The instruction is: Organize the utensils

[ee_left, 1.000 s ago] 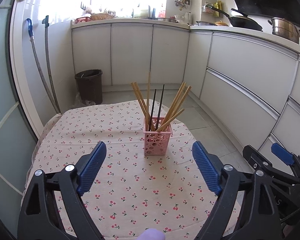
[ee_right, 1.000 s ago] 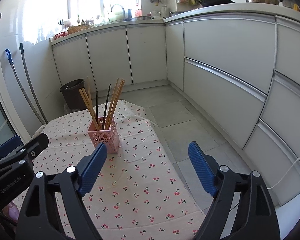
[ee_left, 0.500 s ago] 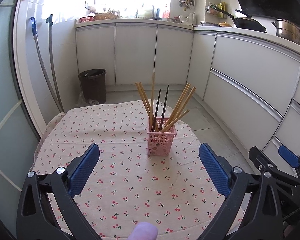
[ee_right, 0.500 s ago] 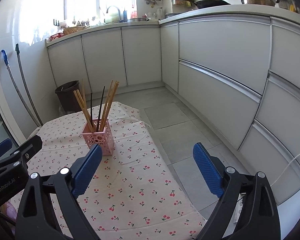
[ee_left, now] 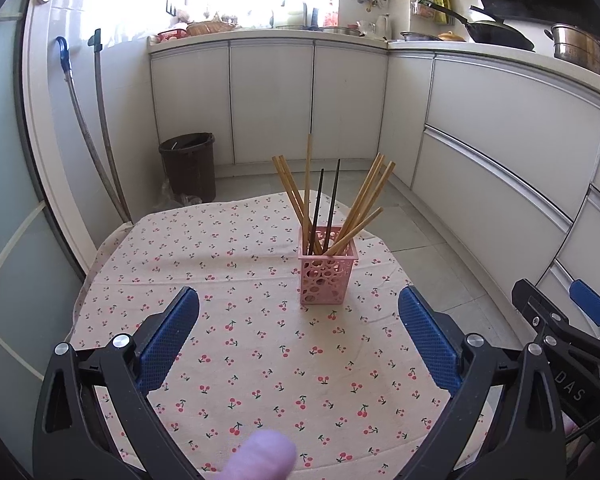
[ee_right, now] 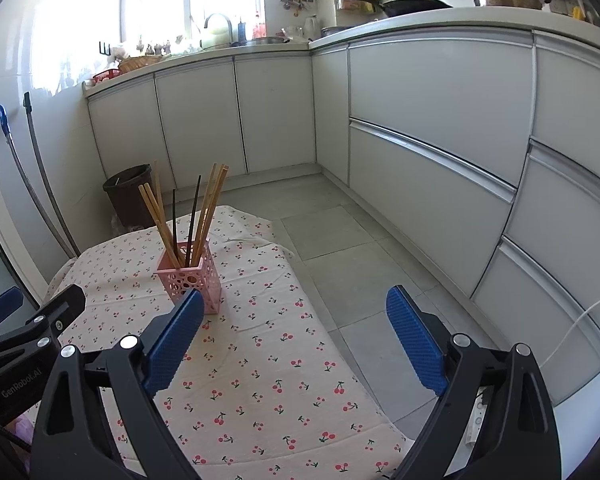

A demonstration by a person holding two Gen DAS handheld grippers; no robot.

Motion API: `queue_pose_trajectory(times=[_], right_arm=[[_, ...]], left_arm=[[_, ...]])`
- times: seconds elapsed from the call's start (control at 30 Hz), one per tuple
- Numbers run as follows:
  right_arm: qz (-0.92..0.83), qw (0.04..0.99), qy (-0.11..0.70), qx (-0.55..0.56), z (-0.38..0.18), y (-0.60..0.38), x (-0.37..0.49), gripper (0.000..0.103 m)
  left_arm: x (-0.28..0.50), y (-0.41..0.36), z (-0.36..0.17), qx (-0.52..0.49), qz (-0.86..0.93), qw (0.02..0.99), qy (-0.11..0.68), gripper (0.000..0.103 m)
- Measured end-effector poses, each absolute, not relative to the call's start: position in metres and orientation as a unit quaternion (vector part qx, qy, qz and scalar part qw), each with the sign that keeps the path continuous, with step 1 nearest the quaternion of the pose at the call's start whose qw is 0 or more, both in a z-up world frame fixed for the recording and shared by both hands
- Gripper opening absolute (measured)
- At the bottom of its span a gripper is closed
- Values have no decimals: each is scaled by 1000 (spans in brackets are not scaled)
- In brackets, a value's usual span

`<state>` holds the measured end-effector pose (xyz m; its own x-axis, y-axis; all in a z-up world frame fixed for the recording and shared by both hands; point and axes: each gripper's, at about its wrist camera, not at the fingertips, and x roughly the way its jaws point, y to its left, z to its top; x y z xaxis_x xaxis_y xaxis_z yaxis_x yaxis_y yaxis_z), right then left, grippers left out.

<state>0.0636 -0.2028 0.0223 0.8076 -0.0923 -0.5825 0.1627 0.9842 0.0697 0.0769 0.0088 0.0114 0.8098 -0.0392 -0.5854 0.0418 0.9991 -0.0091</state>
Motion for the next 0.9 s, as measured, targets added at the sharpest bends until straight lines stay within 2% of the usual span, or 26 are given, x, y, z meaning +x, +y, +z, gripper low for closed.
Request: queue_pose_trajectory(times=[0.9], right_arm=[[-65, 942, 321, 69, 15, -206, 69, 90]], left_arm=[[83, 10, 9, -3, -3, 948, 318, 96]])
